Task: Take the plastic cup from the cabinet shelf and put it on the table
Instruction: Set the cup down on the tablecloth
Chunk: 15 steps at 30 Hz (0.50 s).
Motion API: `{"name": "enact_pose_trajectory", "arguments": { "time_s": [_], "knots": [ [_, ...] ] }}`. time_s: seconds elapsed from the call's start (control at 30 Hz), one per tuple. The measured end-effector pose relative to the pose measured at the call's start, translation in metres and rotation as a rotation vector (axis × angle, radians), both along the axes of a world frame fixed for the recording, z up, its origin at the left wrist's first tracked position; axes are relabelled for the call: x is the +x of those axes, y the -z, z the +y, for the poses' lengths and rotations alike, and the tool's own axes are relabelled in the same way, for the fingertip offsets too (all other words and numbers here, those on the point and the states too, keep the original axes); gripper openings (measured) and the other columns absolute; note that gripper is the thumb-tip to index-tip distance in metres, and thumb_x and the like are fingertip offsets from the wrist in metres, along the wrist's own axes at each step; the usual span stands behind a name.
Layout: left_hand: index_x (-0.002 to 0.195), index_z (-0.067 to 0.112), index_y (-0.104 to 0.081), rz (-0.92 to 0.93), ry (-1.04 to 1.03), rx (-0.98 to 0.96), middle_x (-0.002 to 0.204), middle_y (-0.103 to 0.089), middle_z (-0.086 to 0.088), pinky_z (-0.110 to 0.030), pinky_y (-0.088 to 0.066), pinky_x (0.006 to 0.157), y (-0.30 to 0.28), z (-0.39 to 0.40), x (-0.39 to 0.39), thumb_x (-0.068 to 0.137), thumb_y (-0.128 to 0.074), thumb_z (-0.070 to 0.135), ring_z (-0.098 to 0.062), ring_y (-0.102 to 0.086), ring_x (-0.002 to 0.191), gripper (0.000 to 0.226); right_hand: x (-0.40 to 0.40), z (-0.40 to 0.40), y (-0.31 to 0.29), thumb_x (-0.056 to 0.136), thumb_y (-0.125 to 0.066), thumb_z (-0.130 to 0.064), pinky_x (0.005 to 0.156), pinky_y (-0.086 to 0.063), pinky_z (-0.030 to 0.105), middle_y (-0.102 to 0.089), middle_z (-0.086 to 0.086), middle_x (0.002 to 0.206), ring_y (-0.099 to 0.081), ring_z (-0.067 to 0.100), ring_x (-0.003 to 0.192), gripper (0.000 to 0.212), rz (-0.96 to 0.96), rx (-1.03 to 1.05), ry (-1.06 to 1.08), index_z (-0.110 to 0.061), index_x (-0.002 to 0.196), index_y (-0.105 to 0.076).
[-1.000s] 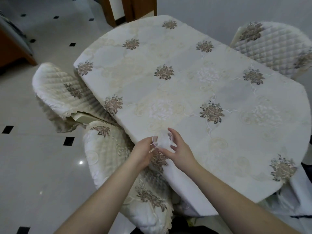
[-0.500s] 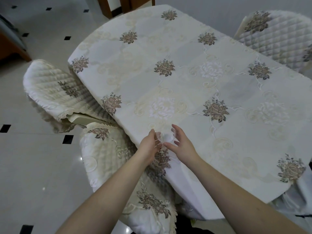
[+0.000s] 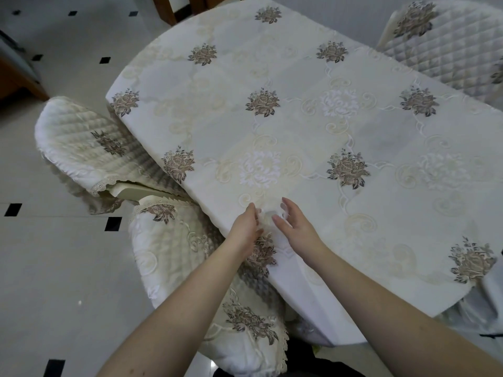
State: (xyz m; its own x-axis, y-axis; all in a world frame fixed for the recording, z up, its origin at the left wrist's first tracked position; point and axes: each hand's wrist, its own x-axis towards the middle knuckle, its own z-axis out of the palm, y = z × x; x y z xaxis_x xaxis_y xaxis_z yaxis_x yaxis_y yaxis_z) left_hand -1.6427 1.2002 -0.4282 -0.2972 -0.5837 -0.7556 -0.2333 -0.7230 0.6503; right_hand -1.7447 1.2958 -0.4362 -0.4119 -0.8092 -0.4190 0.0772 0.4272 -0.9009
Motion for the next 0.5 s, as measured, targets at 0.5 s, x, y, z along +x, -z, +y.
{"name": "enact_pose_trajectory", "arguments": {
  "time_s": [0.5],
  "knots": [
    [0.099,0.017,-0.061,0.054,-0.015,-0.009,0.105,-0.065,-0.002,-0.035,-0.045,0.095,0.000,0.013,0.006,0.100,-0.021,0.048,-0.018,-0.058,0.104,0.051,-0.002,-0.006,0.007,0.101,-0.018,-0.055,0.110,-0.038,0.041,-0.049,0.015,0.145,-0.047,0.028,0.133,0.065,-0.447,0.104,0.372,-0.013,0.143,-0.045]
  ]
}}
